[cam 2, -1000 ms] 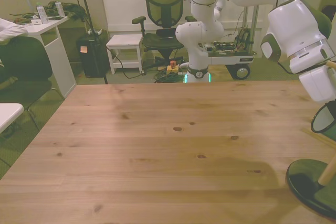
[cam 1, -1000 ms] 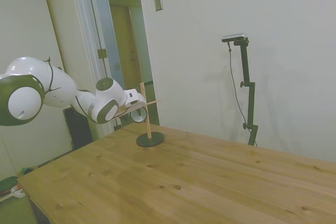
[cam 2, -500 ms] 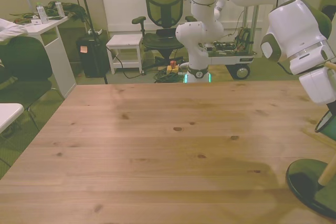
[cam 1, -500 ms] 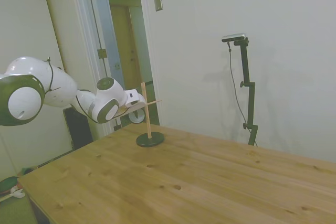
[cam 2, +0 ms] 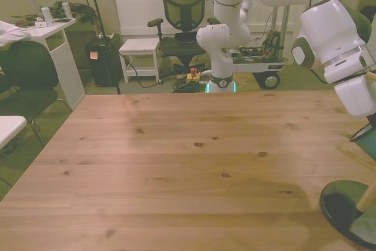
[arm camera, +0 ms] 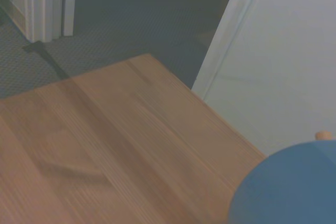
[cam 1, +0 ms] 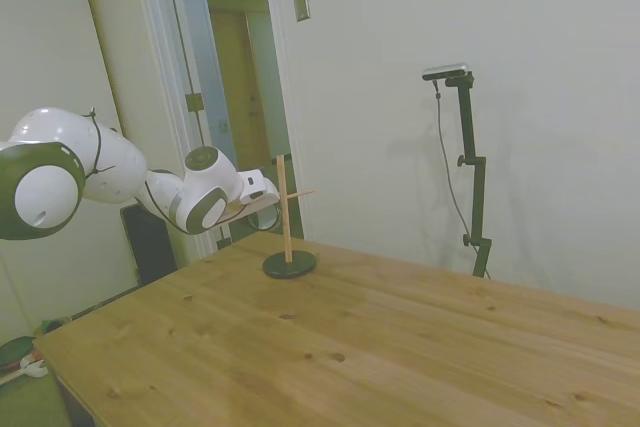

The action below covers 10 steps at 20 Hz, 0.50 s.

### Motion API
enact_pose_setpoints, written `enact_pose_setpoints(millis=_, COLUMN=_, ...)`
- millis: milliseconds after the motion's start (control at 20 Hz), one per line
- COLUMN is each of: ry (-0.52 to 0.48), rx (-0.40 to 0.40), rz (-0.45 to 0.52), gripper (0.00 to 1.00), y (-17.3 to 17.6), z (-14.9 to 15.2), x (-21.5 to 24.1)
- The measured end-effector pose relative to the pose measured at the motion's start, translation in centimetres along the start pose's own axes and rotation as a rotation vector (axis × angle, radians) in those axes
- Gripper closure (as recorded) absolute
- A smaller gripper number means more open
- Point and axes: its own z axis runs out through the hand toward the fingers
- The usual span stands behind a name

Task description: Unload the mug

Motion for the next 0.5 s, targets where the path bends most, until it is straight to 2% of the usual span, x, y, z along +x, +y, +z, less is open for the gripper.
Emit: enact_pose_setpoints(millis=500, ry=-0.004, rx=-0.003, rz=-0.012, gripper=1.00, y=-0.50, z=0.01, x=0.25)
